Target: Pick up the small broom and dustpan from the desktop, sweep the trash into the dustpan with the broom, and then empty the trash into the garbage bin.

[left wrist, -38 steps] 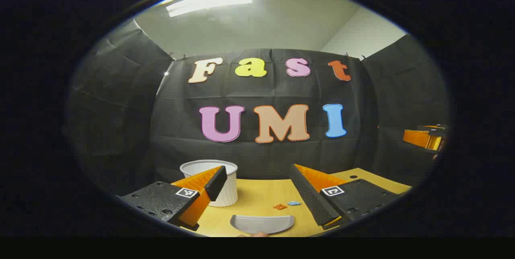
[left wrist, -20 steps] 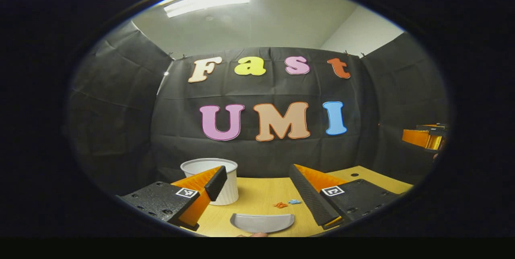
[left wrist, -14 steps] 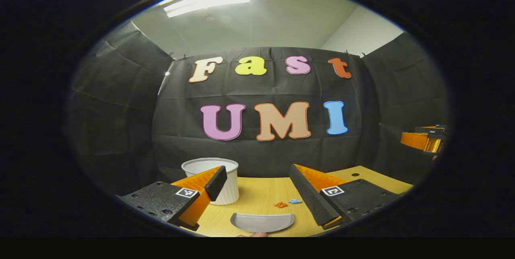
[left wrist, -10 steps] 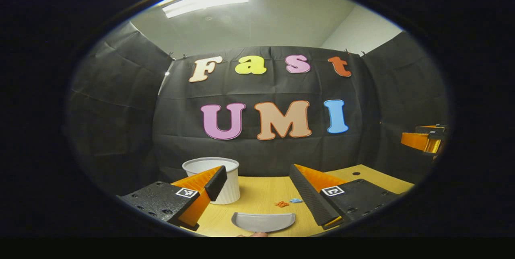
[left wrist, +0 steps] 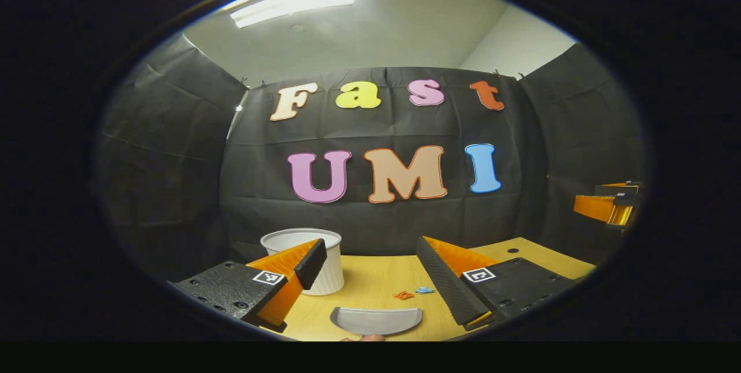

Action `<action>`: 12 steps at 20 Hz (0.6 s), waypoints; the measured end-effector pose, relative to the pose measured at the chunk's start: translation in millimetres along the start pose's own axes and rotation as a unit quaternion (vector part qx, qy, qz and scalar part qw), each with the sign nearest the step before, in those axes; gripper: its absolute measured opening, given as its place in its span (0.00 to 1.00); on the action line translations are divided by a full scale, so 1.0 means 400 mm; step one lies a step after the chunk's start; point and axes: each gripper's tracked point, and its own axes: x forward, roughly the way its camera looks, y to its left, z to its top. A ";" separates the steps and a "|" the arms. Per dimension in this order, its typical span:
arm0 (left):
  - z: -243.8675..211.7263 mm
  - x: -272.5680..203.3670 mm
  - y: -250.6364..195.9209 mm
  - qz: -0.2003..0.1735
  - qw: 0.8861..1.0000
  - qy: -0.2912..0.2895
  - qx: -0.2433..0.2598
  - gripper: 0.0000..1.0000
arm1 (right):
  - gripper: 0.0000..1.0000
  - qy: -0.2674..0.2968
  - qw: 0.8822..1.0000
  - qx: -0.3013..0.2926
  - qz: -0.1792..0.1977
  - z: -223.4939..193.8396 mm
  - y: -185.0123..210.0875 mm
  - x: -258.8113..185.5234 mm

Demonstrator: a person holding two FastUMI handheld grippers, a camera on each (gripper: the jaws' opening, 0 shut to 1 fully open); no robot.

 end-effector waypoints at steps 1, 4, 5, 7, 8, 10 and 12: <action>0.001 -0.001 -0.003 0.000 1.000 0.000 0.002 0.95 | 0.91 -0.001 1.000 -0.001 0.000 -0.001 -0.005 0.000; -0.005 -0.003 -0.020 0.001 1.000 0.005 0.003 0.95 | 0.92 0.004 1.000 0.000 0.007 -0.008 -0.010 0.001; -0.007 -0.005 -0.022 0.005 1.000 0.008 0.004 0.95 | 0.92 0.008 1.000 0.001 0.013 -0.014 -0.009 0.003; -0.009 -0.010 -0.031 0.013 1.000 0.012 0.002 0.95 | 0.92 0.011 1.000 -0.002 0.024 -0.020 -0.011 0.007; -0.013 -0.015 -0.041 0.016 1.000 0.013 -0.001 0.95 | 0.92 0.012 0.999 -0.004 0.029 -0.024 -0.014 0.007; -0.028 -0.019 -0.049 0.025 0.999 0.021 -0.003 0.95 | 0.92 0.025 0.999 -0.001 0.041 -0.050 -0.020 0.010; -0.049 -0.027 -0.050 0.036 0.999 0.030 0.000 0.95 | 0.92 0.044 0.997 0.011 0.064 -0.085 -0.009 0.006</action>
